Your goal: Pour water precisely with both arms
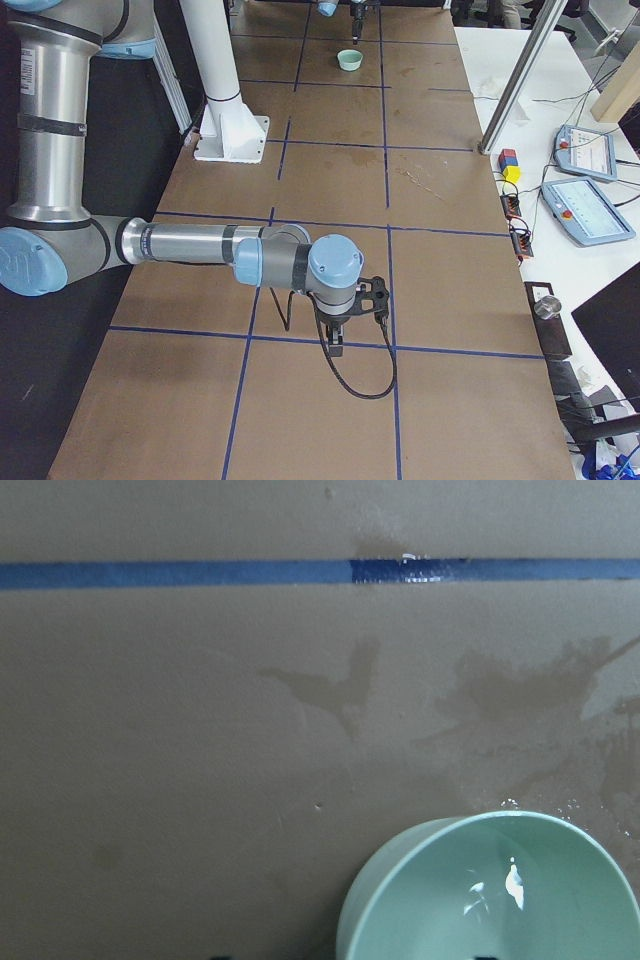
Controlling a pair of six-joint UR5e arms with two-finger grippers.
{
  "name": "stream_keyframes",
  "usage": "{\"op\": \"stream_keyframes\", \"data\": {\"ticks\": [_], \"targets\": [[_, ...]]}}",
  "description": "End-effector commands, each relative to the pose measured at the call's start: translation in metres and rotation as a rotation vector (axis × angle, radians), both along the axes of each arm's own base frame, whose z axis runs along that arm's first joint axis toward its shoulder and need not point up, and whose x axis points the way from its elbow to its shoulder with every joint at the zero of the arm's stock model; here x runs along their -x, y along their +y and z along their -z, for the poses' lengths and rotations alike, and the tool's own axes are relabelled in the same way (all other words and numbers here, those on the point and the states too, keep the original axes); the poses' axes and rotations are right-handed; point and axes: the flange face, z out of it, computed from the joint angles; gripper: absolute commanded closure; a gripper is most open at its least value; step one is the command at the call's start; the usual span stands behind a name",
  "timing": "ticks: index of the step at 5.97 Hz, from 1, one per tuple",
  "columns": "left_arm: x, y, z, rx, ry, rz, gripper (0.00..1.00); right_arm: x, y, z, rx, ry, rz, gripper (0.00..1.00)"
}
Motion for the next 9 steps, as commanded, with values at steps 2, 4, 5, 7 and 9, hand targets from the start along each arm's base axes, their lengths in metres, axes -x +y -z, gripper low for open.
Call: {"op": "stream_keyframes", "data": {"ticks": [2,4,5,7,9], "targets": [[0.108,-0.015,0.014,-0.011,-0.100,-0.022,0.00,0.000,0.000,-0.001,0.000,0.000,0.001,0.00],[0.166,-0.002,0.037,0.067,-0.137,-0.023,0.00,0.000,-0.001,0.001,-0.003,0.002,0.001,0.00],[0.172,0.001,0.034,0.120,-0.143,-0.018,0.00,0.000,-0.001,0.001,-0.006,0.002,0.004,0.00],[0.177,0.010,0.013,0.155,-0.172,-0.008,0.00,0.002,-0.001,0.001,-0.006,0.002,0.009,0.00],[0.180,0.014,0.004,0.147,-0.224,-0.010,0.00,0.003,-0.001,0.000,-0.009,0.000,0.016,0.00]]}}
